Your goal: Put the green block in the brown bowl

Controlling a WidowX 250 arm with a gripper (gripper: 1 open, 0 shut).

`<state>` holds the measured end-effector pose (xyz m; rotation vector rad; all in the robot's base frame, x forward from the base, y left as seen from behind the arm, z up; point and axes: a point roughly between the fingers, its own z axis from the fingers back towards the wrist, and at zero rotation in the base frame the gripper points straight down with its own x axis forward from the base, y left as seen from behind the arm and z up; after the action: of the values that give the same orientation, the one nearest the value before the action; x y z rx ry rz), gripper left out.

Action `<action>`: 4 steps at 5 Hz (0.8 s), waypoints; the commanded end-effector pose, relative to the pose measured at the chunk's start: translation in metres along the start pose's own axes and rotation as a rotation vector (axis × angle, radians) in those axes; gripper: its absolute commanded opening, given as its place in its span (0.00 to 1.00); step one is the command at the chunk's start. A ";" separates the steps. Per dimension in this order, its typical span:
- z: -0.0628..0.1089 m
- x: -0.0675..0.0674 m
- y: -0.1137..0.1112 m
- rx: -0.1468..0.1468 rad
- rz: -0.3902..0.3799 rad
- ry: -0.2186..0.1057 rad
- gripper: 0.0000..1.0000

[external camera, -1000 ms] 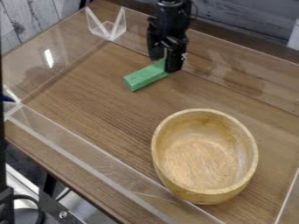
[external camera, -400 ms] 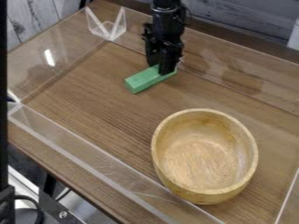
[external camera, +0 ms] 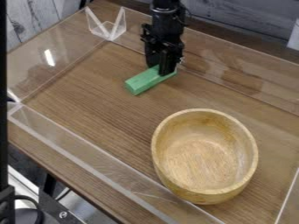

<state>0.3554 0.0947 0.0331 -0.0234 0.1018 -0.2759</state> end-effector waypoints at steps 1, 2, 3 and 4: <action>0.040 0.001 0.005 0.050 0.033 -0.085 0.00; 0.049 -0.002 0.003 0.053 0.058 -0.092 0.00; 0.077 -0.004 0.000 0.079 0.110 -0.124 0.00; 0.088 -0.009 -0.020 0.074 0.085 -0.139 0.00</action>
<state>0.3453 0.0784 0.0945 0.0093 0.0336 -0.1903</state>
